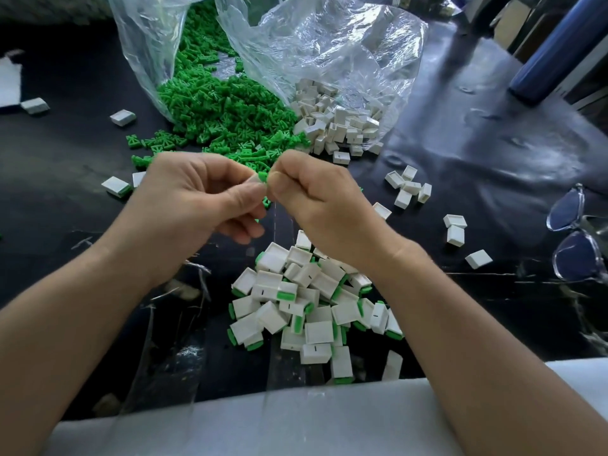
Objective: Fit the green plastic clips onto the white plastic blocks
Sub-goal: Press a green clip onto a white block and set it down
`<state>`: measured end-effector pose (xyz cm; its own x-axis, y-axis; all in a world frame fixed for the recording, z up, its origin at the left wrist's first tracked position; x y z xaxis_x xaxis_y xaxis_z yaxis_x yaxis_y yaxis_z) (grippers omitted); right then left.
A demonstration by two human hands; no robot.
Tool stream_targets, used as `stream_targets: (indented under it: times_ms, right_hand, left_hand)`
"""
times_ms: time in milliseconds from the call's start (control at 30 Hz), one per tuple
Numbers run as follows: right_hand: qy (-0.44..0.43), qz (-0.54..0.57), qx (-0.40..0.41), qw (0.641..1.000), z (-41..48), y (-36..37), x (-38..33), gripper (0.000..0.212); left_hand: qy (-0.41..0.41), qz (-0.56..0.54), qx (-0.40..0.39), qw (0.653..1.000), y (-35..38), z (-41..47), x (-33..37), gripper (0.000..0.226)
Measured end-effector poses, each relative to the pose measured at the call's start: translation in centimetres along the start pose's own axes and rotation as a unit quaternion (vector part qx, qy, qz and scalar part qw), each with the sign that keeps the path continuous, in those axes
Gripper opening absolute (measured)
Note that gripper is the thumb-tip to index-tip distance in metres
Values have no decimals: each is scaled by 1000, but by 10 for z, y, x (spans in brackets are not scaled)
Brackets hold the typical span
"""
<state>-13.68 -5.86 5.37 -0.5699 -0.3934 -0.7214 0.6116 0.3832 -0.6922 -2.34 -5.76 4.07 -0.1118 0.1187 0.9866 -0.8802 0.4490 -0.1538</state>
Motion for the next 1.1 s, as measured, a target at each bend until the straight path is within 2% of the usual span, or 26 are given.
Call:
stream_targets:
  times_ms: [100, 267, 333, 467, 567, 733, 867, 1000, 1033, 1100]
  right_hand:
    - [27, 89, 22, 995, 3, 5, 6, 27]
    - [12, 88, 35, 995, 4, 2, 9, 25]
    - [-6, 55, 15, 998, 3, 2, 8, 23]
    - [-36, -92, -47, 994, 1, -1, 1, 19]
    - [-38, -139, -72, 987, -1, -1, -3, 21]
    - [-27, -229, -103, 968, -1, 7, -10, 21]
    - [-11, -302, -127, 945, 0, 11, -11, 19]
    - [-25, -352, -150, 924, 0, 18, -13, 20]
    - [-30, -347, -146, 926, 0, 18, -12, 20]
    - [-46, -263, -102, 958, -1, 11, -10, 16]
  left_hand:
    - [-2, -20, 30, 999, -2, 0, -1, 12]
    - [-10, -41, 24, 999, -2, 0, -3, 14]
    - [-9, -41, 18, 999, -1, 0, -4, 15]
    - [-13, -7, -7, 1000, 6, 0, -4, 14]
    - [-13, 18, -25, 999, 8, 0, -4, 11]
    - [-6, 111, -29, 993, 7, -2, -4, 5]
    - [-2, 195, -25, 981, 6, -4, -5, 15]
    - [-4, 251, -43, 967, 9, -5, -4, 18]
    - [-3, 250, -47, 967, 10, -5, -3, 16]
    - [18, 176, -44, 983, 9, -4, 1, 8]
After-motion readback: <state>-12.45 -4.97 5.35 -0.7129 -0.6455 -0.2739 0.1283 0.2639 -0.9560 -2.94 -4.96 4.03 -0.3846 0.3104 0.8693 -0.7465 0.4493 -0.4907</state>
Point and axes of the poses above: each hand's wrist, its own z-axis towards the middle knuckle, its own y-axis out of the palm, x = y × z, the point moved 7 cm from there along z, towards the middle knuckle, and after that the axes turned 15 degrees about -x, right-handed, at the moved point
